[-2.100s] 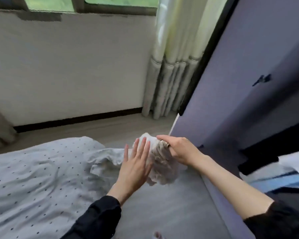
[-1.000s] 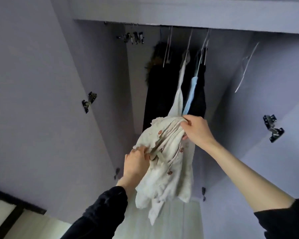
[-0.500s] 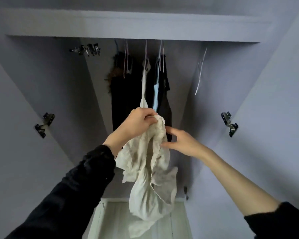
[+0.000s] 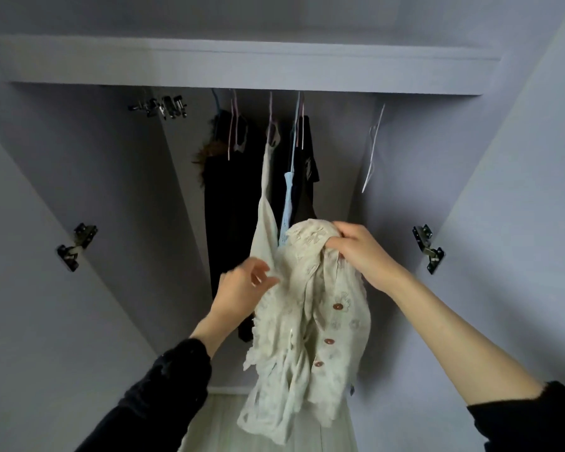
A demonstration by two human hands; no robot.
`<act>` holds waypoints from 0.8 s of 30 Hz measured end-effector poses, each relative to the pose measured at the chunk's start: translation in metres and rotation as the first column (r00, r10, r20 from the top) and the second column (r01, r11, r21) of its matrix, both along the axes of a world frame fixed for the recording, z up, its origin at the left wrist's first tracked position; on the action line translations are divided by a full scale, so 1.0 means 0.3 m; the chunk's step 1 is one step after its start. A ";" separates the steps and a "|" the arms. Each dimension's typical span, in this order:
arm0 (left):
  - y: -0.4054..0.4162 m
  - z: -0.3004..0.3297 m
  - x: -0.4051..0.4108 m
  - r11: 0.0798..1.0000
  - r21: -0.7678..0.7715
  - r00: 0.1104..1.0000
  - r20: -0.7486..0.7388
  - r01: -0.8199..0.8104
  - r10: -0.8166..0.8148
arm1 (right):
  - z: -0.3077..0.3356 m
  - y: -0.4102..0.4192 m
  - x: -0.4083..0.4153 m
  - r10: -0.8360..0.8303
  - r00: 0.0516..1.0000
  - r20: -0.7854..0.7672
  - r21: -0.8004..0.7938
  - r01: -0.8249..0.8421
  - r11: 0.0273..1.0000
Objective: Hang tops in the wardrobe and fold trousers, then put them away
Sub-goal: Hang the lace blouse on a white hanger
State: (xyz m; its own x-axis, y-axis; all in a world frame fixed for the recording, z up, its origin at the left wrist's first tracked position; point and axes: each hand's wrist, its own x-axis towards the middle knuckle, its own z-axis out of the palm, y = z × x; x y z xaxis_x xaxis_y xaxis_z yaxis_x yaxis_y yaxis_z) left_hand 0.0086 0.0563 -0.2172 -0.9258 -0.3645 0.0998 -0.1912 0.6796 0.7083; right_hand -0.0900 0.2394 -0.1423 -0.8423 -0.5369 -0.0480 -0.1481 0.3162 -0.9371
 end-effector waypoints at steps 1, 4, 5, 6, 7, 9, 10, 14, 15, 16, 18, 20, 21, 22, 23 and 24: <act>0.012 -0.028 0.006 1.000 -0.013 0.997 0.068 0.026 -0.025 | 0.013 0.006 -0.006 -0.013 1.000 0.007 -0.031 0.013 0.999; 0.060 -0.064 -0.010 0.995 -0.037 0.983 0.163 0.095 -0.088 | 0.054 0.021 -0.021 -0.019 0.999 -0.029 -0.065 0.017 0.998; 0.081 -0.063 -0.024 0.994 -0.032 0.983 0.159 0.102 -0.096 | 0.065 0.027 -0.026 -0.014 0.999 -0.040 -0.069 0.011 0.998; 0.106 -0.059 -0.042 0.996 -0.026 0.986 0.145 0.090 -0.085 | 0.074 0.034 -0.031 -0.015 0.998 -0.054 -0.070 0.011 0.998; 0.125 -0.055 -0.059 0.998 -0.012 0.990 0.135 0.054 -0.052 | 0.080 0.041 -0.036 -0.014 0.997 -0.071 -0.068 0.009 0.998; 0.145 -0.047 -0.093 0.996 0.091 0.981 0.196 -0.025 0.007 | 0.093 0.062 -0.041 -0.004 0.995 -0.098 -0.055 -0.001 0.998; 0.147 -0.050 -0.108 0.987 0.155 0.967 0.254 -0.047 0.007 | 0.097 0.074 -0.044 0.005 0.995 -0.102 -0.057 -0.011 0.998; 0.134 -0.084 -0.139 0.978 0.211 0.936 0.341 0.012 -0.085 | 0.110 0.145 -0.056 -0.007 0.993 -0.115 -0.060 0.000 0.998; 0.134 -0.088 -0.139 0.984 0.179 0.942 0.326 0.018 -0.076 | 0.111 0.167 -0.062 -0.017 0.990 -0.137 -0.024 0.014 1.000; 0.132 -0.089 -0.141 0.988 0.154 0.947 0.313 0.019 -0.067 | 0.112 0.187 -0.071 -0.016 0.985 -0.173 0.049 0.025 0.998; 0.132 -0.065 -0.154 0.997 0.065 0.960 0.272 0.044 -0.061 | 0.118 0.240 -0.091 0.067 0.977 -0.202 0.280 -0.008 0.960; 0.135 -0.011 -0.168 0.992 0.013 0.971 0.201 0.126 -0.127 | 0.113 0.284 -0.114 0.170 0.979 -0.112 0.487 -0.095 0.868; 0.135 0.022 -0.177 0.984 -0.015 0.971 0.170 0.176 -0.171 | 0.111 0.296 -0.116 0.192 0.979 -0.065 0.535 -0.128 0.835; 0.136 0.056 -0.184 0.972 -0.060 0.965 0.147 0.229 -0.218 | 0.110 0.295 -0.112 0.206 0.977 -0.048 0.545 -0.147 0.825; 0.139 0.088 -0.192 0.953 -0.118 0.956 0.126 0.280 -0.266 | 0.108 0.283 -0.106 0.213 0.975 -0.060 0.537 -0.148 0.831; 0.145 0.118 -0.196 0.926 -0.181 0.943 0.110 0.330 -0.314 | 0.104 0.267 -0.100 0.214 0.972 -0.091 0.528 -0.135 0.839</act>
State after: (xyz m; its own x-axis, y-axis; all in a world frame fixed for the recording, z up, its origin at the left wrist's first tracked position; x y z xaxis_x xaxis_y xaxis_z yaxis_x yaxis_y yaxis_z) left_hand -0.0503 0.0999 -0.1817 -0.9978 -0.0262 0.0614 0.0118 0.8365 0.5478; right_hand -0.1201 0.3194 -0.1110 -0.7555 -0.6068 -0.2471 -0.3645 0.7027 -0.6110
